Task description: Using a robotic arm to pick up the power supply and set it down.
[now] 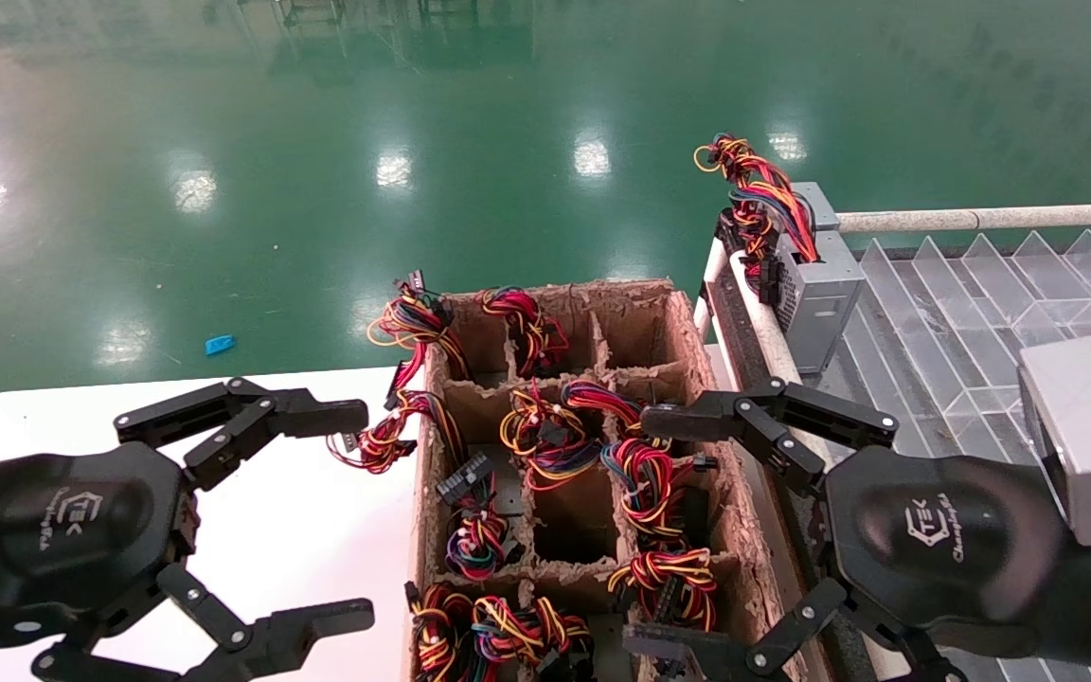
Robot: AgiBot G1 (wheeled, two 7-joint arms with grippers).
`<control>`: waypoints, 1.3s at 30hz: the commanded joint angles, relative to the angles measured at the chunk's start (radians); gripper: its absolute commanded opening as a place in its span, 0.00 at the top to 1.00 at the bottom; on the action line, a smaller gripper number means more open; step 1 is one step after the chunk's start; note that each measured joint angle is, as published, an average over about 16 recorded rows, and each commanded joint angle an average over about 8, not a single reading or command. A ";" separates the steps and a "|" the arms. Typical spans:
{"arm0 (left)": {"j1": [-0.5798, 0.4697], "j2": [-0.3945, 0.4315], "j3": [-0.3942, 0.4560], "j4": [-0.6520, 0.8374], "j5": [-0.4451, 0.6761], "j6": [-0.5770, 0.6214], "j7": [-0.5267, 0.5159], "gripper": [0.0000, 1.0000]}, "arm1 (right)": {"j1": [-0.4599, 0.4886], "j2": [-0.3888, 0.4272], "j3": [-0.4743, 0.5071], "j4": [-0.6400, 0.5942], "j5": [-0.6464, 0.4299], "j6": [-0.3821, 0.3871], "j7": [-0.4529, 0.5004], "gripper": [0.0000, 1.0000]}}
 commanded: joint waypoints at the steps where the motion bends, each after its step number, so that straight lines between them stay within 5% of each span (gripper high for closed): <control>1: 0.000 0.000 0.000 0.000 0.000 0.000 0.000 0.00 | 0.000 0.000 0.000 0.000 0.000 0.000 0.000 0.00; 12: 0.000 0.000 0.000 0.000 0.000 0.000 0.000 0.00 | 0.000 0.000 0.000 0.000 0.000 0.000 0.000 0.00; 20: 0.000 0.000 0.000 0.000 0.000 0.000 0.000 1.00 | 0.000 0.000 0.000 0.000 0.000 0.000 0.000 0.00; 33: 0.000 0.000 0.000 0.000 0.000 0.000 0.000 1.00 | 0.002 0.002 -0.001 0.001 -0.006 0.004 0.000 0.00; 39: 0.000 0.000 0.000 0.000 0.000 0.000 0.000 1.00 | 0.026 0.010 -0.019 0.002 -0.088 0.050 0.006 0.00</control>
